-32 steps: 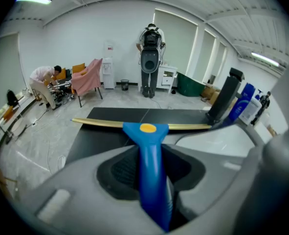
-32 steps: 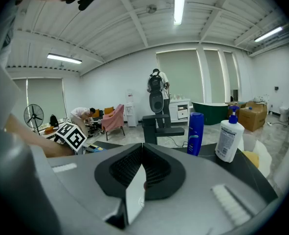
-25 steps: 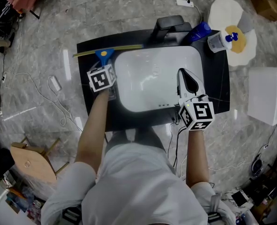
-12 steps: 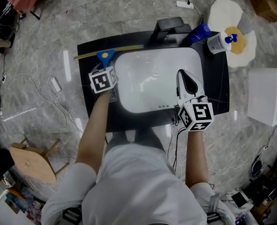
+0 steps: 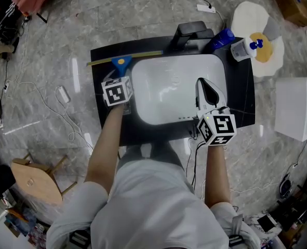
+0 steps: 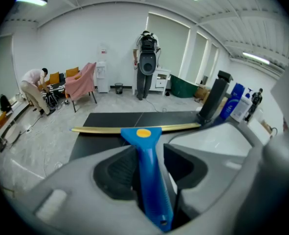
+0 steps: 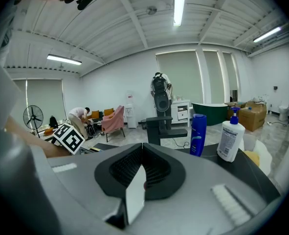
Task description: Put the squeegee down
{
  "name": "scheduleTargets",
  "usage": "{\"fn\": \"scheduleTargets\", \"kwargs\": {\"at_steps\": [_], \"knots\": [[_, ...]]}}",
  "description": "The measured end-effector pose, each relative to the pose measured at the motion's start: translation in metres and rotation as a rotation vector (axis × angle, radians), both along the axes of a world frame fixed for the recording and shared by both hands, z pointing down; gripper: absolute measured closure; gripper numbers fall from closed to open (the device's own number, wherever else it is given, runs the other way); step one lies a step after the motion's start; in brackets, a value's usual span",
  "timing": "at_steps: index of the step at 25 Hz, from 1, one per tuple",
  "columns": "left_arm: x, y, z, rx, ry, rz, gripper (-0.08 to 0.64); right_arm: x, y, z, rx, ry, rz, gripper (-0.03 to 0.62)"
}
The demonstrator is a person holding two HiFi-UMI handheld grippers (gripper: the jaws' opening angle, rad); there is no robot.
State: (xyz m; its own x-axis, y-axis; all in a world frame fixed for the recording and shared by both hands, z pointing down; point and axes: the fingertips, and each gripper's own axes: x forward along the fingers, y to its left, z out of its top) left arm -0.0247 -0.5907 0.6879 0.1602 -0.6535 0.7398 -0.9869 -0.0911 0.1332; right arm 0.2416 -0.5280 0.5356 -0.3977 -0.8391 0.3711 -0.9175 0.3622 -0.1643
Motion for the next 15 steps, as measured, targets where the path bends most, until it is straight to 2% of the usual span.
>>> {"fn": "scheduleTargets", "kwargs": {"at_steps": [15], "knots": [[-0.032, 0.039, -0.068, 0.132, 0.008, 0.036, 0.427, -0.035, 0.038, -0.044, 0.062, -0.011, 0.011, 0.588]]}}
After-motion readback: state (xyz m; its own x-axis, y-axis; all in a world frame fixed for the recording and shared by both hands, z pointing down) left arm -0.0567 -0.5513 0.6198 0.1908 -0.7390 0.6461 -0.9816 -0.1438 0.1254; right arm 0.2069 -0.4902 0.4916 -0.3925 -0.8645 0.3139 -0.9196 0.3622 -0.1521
